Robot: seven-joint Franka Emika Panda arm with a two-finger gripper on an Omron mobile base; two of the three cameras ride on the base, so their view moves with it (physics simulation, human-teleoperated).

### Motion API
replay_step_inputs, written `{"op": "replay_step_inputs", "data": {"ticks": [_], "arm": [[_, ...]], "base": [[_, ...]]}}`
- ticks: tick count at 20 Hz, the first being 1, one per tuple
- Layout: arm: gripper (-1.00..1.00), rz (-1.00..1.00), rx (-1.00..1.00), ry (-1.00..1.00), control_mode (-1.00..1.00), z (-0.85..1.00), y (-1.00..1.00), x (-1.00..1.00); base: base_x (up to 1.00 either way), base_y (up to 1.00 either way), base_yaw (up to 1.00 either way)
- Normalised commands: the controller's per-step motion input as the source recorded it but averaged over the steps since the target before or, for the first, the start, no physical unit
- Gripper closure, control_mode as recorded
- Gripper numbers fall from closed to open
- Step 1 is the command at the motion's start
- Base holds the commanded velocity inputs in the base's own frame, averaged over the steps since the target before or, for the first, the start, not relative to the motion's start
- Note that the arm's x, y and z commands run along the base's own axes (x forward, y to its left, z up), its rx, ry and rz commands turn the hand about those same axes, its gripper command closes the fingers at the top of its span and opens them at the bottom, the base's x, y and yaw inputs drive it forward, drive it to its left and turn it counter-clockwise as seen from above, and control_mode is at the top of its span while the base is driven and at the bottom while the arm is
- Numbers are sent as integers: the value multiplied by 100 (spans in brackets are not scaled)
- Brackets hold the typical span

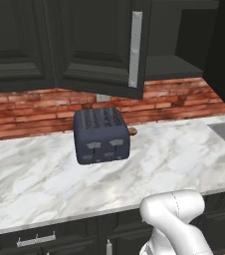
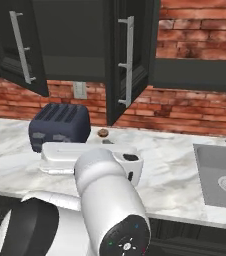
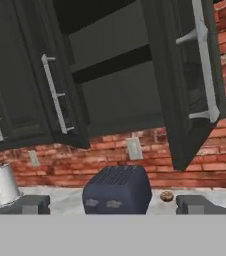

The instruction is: Close all open cabinet doors.

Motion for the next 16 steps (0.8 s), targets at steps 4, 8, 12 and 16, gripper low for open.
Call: {"op": "replay_step_inputs", "data": {"ticks": [4,8,12,16], "arm": [[-100,21,17,-27,-100,38,-13,69],[-100,21,15,-29,-100,24,-14,56],[-100,18,9,-27,-100,3,-30,26],[-100,12,1,-9,-100,0,-49,0]], "base": [[0,0,0],[0,0,0],[0,0,0],[0,0,0]]}}
